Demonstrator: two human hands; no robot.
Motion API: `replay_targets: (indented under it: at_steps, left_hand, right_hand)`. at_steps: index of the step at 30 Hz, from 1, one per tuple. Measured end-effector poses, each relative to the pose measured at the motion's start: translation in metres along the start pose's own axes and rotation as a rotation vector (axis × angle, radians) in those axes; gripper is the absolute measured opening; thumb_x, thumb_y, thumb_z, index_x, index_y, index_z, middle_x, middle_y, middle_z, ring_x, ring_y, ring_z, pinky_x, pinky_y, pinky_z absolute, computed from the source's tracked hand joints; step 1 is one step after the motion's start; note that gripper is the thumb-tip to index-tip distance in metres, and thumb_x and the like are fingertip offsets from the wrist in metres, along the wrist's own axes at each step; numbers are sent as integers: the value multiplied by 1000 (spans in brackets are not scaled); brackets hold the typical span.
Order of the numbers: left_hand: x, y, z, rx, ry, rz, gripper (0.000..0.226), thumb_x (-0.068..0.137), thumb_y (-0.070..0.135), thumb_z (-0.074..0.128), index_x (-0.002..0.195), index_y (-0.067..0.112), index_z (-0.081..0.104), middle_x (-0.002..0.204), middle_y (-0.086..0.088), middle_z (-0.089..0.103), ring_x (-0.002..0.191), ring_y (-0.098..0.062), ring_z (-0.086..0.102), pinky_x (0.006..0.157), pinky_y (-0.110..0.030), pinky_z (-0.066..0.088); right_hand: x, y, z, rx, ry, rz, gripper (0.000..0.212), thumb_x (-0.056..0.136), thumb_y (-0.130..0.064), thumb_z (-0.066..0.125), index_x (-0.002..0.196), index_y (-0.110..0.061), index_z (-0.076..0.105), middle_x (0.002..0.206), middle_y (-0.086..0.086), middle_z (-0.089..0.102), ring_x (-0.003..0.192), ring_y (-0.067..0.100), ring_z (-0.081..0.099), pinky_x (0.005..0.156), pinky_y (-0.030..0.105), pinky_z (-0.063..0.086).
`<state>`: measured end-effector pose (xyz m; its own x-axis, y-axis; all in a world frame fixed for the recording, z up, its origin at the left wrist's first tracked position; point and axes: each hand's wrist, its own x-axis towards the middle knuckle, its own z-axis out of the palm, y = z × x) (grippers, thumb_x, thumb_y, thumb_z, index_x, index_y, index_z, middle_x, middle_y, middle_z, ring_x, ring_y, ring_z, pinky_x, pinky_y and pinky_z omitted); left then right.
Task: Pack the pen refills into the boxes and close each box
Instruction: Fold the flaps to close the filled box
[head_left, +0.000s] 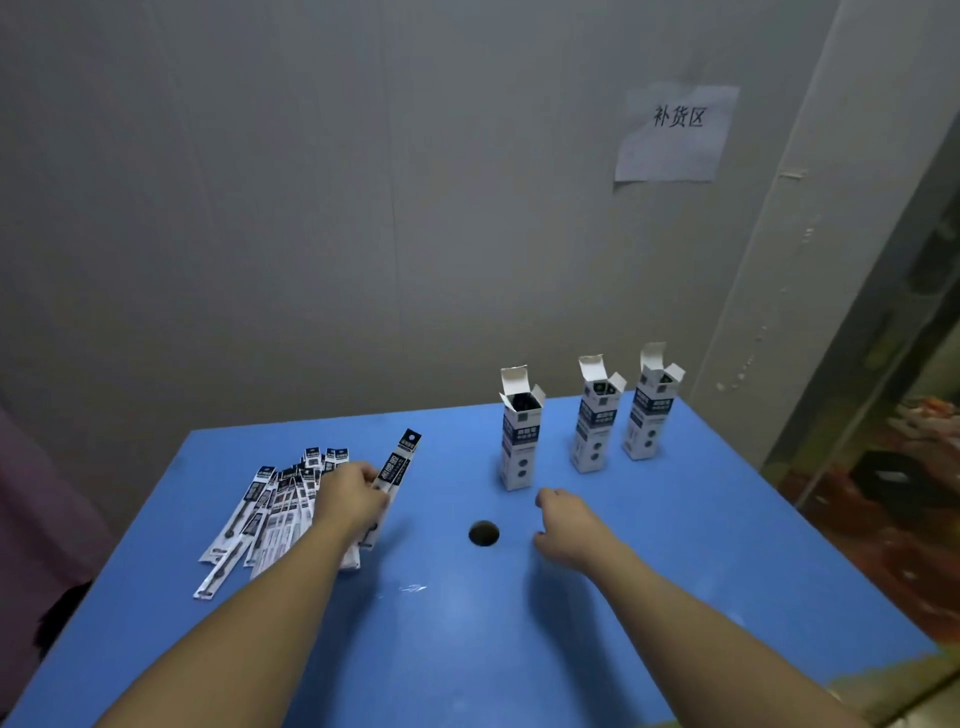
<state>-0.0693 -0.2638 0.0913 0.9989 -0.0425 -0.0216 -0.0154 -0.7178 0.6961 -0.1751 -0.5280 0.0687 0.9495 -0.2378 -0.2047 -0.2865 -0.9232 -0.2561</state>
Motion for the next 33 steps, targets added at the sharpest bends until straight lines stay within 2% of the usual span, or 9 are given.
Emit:
replay_targets:
  at_steps: [7, 12, 17, 22, 25, 28, 30, 32, 33]
  left_hand:
    - [-13, 44, 52, -3, 22, -66, 13, 81, 4, 71, 75, 14, 66, 81, -6, 68, 80, -24, 61, 68, -26, 44]
    - [-27, 75, 89, -30, 107, -163, 6, 80, 3, 70, 80, 9, 69, 83, -9, 70, 86, -28, 63, 73, -32, 51]
    - [-41, 102, 116, -59, 152, -235, 13, 82, 6, 75, 87, 13, 66, 88, -7, 66, 89, -26, 61, 80, -31, 51]
    - [-59, 108, 121, -93, 221, -289, 14, 84, 10, 76, 89, 12, 63, 87, -7, 64, 83, -25, 59, 71, -28, 46]
    - [-67, 108, 111, -110, 277, -313, 14, 83, 10, 77, 85, 12, 63, 79, -5, 62, 77, -24, 58, 69, -30, 47]
    - [-67, 101, 99, -160, 284, -342, 13, 82, 8, 78, 82, 12, 65, 85, -9, 69, 84, -28, 65, 78, -39, 57]
    - [-64, 96, 91, -176, 276, -352, 12, 82, 8, 78, 84, 13, 67, 89, -10, 71, 90, -30, 68, 80, -44, 58]
    - [-63, 93, 88, -196, 287, -343, 14, 83, 7, 78, 83, 15, 67, 89, -9, 71, 90, -30, 68, 78, -42, 58]
    - [-64, 92, 87, -208, 295, -335, 17, 83, 7, 78, 81, 18, 65, 89, -6, 70, 89, -28, 67, 77, -40, 57]
  right_hand:
    - [30, 63, -10, 69, 3, -61, 46, 93, -26, 58, 134, -10, 44, 134, 10, 49, 122, 28, 49, 100, 40, 46]
    - [56, 100, -22, 123, -41, -177, 55, 94, -33, 62, 140, -10, 40, 139, 9, 48, 125, 28, 49, 101, 39, 46]
    - [81, 109, -33, 278, -71, -229, 68, 91, -37, 69, 144, -10, 36, 141, 9, 49, 126, 26, 51, 103, 38, 45]
    - [104, 92, -44, 457, -80, -263, 85, 83, -39, 78, 148, -11, 31, 147, 8, 46, 133, 27, 47, 106, 39, 43]
    - [114, 74, -52, 556, -62, -259, 86, 82, -31, 81, 149, -12, 30, 144, 8, 49, 129, 27, 51, 96, 34, 47]
    - [121, 59, -57, 641, -26, -251, 83, 83, -21, 80, 149, -13, 31, 146, 7, 46, 118, 23, 55, 61, 11, 46]
    - [127, 52, -57, 699, -12, -223, 81, 84, -18, 79, 149, -13, 31, 148, 5, 44, 112, 21, 55, 45, 10, 41]
    - [135, 49, -54, 756, -3, -210, 80, 85, -15, 78, 149, -15, 31, 149, 2, 43, 110, 19, 53, 48, 12, 40]
    - [140, 48, -52, 792, -11, -206, 80, 85, -14, 78, 150, -16, 31, 150, 1, 43, 112, 18, 52, 57, 11, 42]
